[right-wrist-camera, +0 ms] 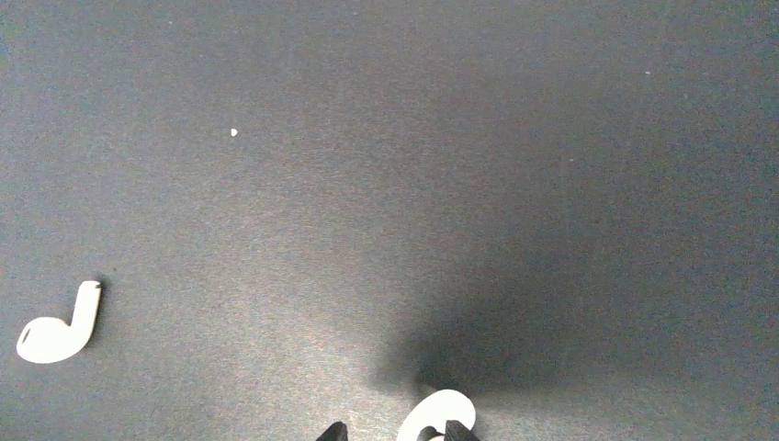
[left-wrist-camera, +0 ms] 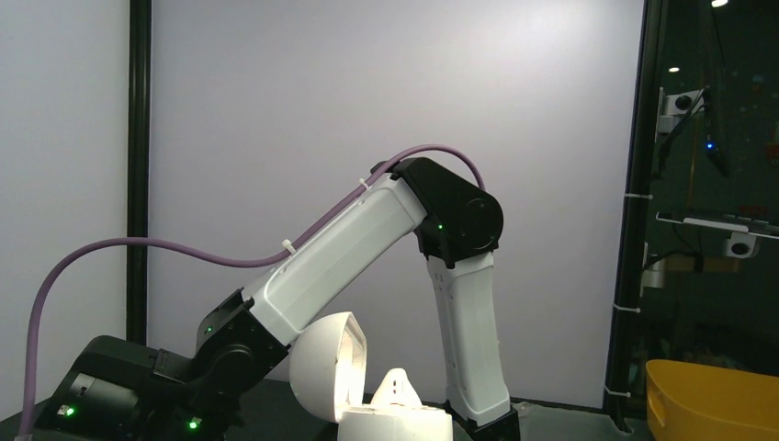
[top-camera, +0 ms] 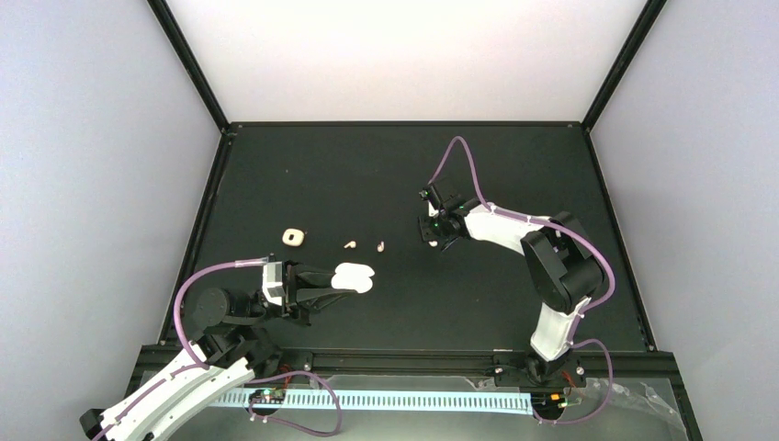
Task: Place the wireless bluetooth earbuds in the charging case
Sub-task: Pick up the earbud from the center of the board.
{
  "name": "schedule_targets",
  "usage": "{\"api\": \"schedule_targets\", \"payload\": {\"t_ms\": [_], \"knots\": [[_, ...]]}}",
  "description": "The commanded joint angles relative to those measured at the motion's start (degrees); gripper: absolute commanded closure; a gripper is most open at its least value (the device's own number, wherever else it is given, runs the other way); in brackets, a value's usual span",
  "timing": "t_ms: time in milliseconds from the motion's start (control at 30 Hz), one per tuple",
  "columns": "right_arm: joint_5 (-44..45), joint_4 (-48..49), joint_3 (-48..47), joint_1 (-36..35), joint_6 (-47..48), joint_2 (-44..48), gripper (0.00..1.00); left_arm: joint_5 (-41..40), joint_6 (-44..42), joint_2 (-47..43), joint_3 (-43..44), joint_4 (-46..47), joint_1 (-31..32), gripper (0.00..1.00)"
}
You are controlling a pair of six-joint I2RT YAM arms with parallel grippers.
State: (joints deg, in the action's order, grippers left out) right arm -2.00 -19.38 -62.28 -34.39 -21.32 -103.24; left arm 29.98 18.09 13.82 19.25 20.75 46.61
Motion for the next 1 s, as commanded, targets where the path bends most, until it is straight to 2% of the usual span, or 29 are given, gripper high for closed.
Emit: {"api": "schedule_targets", "payload": {"t_ms": [0,467,700,967], "knots": [[3.07,-0.82,-0.23,-0.24,0.31,-0.25,0.75,-0.87,-0.29,-0.99,0.00,-0.09,0.15,0.98],[4.93,-0.77,0.53,-0.24,0.49,0.56,0.81,-0.78,0.00,-0.91,-0.43,0.47,0.19,0.98],[1.93,1.39,1.05,-0.24,-0.59,4.00,0.67,-0.81,0.19,-0.99,-0.52,0.76,0.15,0.98],[-0.51,0.89,-1.63,-1.10,-2.11,2.03,0.65,-0.80,0.27,-0.95,-0.60,0.96,0.15,0.98]]}}
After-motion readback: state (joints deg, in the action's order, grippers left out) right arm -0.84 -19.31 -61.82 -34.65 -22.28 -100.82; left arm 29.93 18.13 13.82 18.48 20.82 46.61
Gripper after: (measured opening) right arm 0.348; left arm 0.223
